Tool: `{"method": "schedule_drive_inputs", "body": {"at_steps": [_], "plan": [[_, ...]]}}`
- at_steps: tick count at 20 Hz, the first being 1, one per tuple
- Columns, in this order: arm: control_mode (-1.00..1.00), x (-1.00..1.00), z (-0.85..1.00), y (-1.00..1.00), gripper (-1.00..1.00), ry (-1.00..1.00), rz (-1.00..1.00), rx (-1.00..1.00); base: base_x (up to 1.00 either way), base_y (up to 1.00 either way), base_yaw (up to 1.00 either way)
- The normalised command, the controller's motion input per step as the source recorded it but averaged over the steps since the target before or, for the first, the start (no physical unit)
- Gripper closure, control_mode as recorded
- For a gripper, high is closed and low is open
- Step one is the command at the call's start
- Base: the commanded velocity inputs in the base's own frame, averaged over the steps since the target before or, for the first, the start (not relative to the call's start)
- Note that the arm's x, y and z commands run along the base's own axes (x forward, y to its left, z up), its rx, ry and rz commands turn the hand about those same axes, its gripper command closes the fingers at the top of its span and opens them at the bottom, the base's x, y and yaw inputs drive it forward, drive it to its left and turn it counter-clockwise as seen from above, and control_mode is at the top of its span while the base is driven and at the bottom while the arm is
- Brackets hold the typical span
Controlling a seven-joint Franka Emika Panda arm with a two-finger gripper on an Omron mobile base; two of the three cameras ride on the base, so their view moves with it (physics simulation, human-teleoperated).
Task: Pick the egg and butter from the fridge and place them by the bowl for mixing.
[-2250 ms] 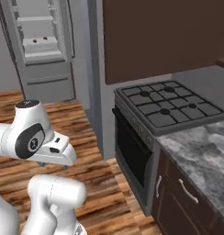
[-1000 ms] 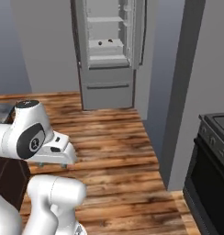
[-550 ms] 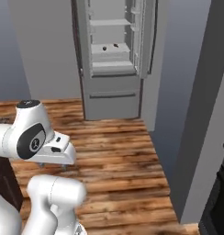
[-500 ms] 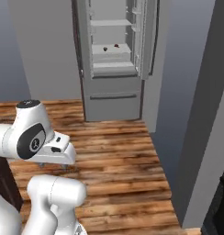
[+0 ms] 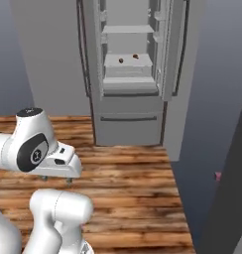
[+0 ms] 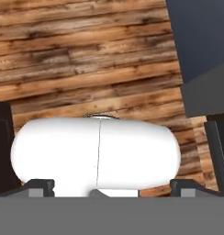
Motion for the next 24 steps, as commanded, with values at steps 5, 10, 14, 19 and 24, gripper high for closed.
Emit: {"method": "schedule_drive_inputs", "body": {"at_steps": [5, 10, 14, 19, 24], "plan": [[1.0, 0.0, 0.0, 0.0, -1.0, 0.0, 0.0, 0.0, 1.0, -0.29, 0.29], [1.0, 0.0, 0.0, 0.0, -1.0, 0.0, 0.0, 0.0, 0.95, -0.13, 0.13], [1.0, 0.0, 0.0, 0.0, -1.0, 0.0, 0.0, 0.0, 0.97, -0.17, 0.0], [1.0, 0.0, 0.0, 0.0, -1.0, 0.0, 0.0, 0.0, 0.8, -0.52, 0.0], [1.0, 0.0, 0.0, 0.0, -1.0, 0.0, 0.0, 0.0, 0.69, -0.25, 0.0]]}}
